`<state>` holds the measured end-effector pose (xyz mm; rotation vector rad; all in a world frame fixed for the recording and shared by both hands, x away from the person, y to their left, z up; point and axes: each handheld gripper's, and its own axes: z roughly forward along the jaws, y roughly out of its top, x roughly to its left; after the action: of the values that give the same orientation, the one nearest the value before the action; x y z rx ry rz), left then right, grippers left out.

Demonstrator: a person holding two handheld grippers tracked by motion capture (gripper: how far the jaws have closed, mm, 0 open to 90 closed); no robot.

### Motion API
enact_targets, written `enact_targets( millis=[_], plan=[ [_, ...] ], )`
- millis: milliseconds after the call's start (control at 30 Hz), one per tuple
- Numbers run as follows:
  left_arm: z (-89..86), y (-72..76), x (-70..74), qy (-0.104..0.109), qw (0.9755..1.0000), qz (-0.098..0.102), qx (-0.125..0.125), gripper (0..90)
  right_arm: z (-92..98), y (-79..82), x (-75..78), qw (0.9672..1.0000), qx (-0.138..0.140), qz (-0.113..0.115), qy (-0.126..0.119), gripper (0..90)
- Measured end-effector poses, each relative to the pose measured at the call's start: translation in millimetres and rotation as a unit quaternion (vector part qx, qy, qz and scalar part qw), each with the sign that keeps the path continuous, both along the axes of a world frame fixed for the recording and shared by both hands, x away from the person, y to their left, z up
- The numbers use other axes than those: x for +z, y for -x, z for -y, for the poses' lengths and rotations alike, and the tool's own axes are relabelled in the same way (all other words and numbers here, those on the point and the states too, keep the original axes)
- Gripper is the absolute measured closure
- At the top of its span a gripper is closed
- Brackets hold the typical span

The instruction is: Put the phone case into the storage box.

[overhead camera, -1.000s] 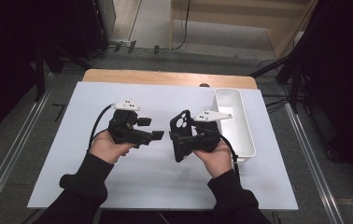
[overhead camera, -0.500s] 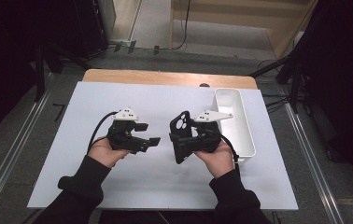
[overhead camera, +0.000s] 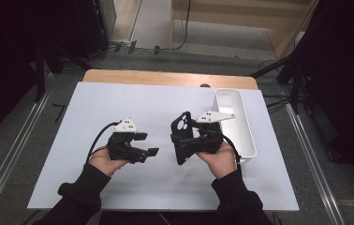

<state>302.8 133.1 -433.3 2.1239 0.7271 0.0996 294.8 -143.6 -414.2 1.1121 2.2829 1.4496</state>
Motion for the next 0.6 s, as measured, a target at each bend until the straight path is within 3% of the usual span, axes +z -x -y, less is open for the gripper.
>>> enact_targets(
  millis=[467, 600],
  plan=[
    [-17.8, 17.6, -15.9, -0.011, 0.9996, 0.001, -0.025, 21.0, -2.3, 0.1, -0.6, 0.9997, 0.025, -0.006, 0.003, 12.1],
    [-20.5, 22.1, -19.9, -0.027, 0.9994, 0.005, -0.021, 21.0, -1.6, -0.1, 0.5, 0.9994, 0.034, -0.012, 0.003, 12.1]
  ],
)
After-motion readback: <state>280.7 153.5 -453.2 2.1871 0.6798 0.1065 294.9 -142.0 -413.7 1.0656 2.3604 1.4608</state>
